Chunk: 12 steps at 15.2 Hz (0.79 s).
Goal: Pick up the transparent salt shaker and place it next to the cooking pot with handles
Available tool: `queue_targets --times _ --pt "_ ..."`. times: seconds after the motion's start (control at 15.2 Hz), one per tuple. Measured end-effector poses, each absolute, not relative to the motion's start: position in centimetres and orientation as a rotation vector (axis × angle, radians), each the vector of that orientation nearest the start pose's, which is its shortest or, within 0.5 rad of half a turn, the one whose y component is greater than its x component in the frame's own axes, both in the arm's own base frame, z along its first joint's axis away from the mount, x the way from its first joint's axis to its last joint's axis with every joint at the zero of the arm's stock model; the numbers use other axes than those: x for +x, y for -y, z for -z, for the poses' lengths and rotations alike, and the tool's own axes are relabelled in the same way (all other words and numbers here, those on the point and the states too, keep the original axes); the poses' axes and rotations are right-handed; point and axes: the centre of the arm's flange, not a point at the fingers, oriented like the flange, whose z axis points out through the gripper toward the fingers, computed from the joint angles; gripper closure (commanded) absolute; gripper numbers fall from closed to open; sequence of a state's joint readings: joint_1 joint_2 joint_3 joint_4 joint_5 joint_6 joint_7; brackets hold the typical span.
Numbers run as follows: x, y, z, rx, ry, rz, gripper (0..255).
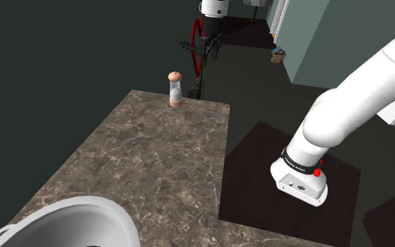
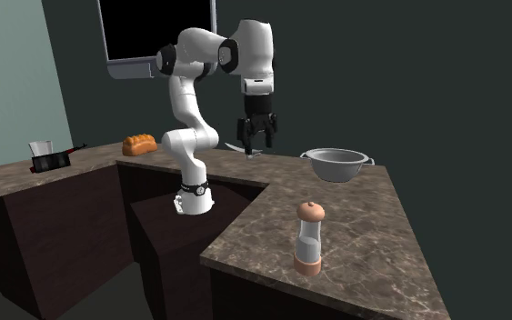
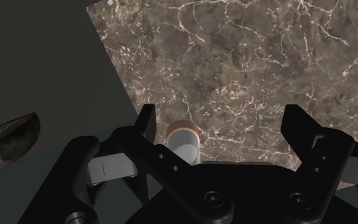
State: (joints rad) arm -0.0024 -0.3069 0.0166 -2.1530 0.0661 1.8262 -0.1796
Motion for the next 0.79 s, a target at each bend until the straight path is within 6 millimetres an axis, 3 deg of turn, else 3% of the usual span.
queue_targets --times 0.79 --pt "60.7 -1.7 -45.4 -3.054 0.295 -0.066 0"
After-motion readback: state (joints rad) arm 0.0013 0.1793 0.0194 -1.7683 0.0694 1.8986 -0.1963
